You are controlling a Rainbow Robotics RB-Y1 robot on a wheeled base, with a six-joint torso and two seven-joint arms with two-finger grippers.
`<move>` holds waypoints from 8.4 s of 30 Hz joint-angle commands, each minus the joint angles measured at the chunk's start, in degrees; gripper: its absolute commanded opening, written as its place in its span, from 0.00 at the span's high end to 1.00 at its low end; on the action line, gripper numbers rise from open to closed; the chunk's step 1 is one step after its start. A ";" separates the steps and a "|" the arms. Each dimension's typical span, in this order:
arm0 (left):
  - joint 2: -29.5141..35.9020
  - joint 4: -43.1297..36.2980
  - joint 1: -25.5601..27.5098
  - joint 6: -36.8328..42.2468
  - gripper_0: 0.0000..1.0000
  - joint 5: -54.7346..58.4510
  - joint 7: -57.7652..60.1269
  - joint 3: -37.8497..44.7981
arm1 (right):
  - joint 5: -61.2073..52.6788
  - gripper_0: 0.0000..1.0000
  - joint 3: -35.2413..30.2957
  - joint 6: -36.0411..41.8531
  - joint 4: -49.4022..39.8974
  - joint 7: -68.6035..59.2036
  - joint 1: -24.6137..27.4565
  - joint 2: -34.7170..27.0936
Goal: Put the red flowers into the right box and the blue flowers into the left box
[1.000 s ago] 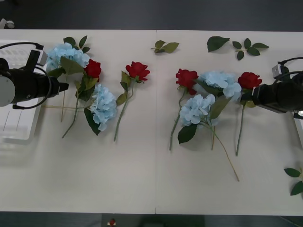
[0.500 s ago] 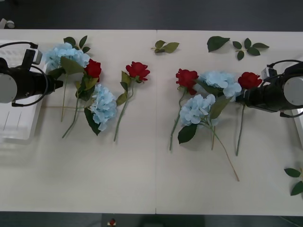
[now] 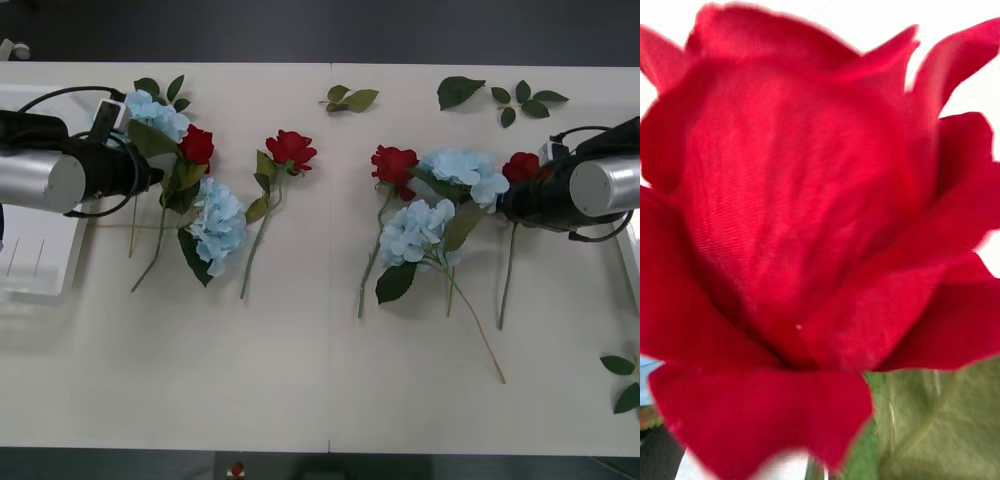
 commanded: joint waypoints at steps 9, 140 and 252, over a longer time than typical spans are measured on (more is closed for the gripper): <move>-2.93 2.97 -1.33 -0.33 0.01 -2.21 -0.11 0.86 | 1.46 1.00 -0.68 -0.08 1.33 0.32 -1.88 1.02; 3.66 -5.38 -5.11 32.89 0.00 9.65 -12.06 18.88 | 2.25 0.00 -26.08 22.77 -34.97 3.48 17.28 -15.94; 1.02 -26.65 15.63 24.81 1.00 94.29 -57.73 15.81 | -39.94 0.00 -57.45 27.51 -62.39 49.36 40.83 2.25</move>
